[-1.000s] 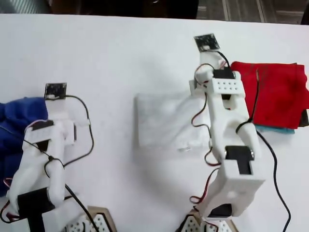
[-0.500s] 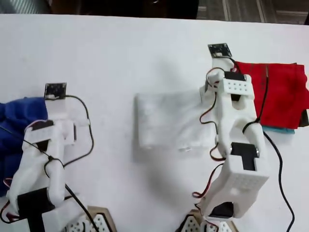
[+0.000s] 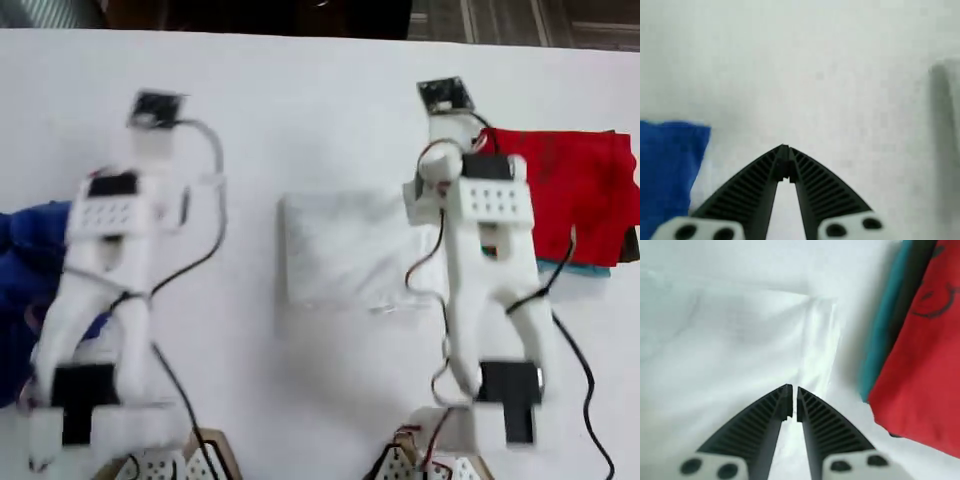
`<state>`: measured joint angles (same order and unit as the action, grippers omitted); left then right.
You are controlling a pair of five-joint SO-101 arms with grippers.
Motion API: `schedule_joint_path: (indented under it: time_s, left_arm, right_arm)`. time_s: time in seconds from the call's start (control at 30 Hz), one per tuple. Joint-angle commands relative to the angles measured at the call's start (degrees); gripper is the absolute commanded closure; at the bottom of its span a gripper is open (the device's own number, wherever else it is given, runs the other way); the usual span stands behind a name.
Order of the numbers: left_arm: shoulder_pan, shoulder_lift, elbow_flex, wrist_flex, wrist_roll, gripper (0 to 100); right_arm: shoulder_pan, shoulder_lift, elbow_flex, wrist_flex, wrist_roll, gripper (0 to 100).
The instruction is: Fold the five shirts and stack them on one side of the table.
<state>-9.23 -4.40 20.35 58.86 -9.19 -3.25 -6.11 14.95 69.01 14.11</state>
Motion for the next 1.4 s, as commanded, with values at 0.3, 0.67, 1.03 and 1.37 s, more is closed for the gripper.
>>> schedule_joint_path:
  time_s: [0.3, 0.67, 1.03, 1.37]
  left_arm:
    - [20.31, 35.08, -46.55, 18.81, 13.45, 97]
    - [28.13, 51.16, -64.57, 23.3, 21.27, 97]
    - [21.19, 62.33, -76.26, 25.14, 21.45, 97]
    - [21.19, 62.33, -90.15, 34.55, 21.27, 97]
  right_arm:
    - [-0.04, -22.37, 39.12, -24.92, -2.46, 97.8]
    - [2.07, -11.82, 39.12, -30.46, -5.27, 97.8]
    - [7.34, -7.87, 37.71, -29.14, -1.67, 97.8]
    - [7.96, -9.27, 34.9, -27.38, -1.14, 97.8]
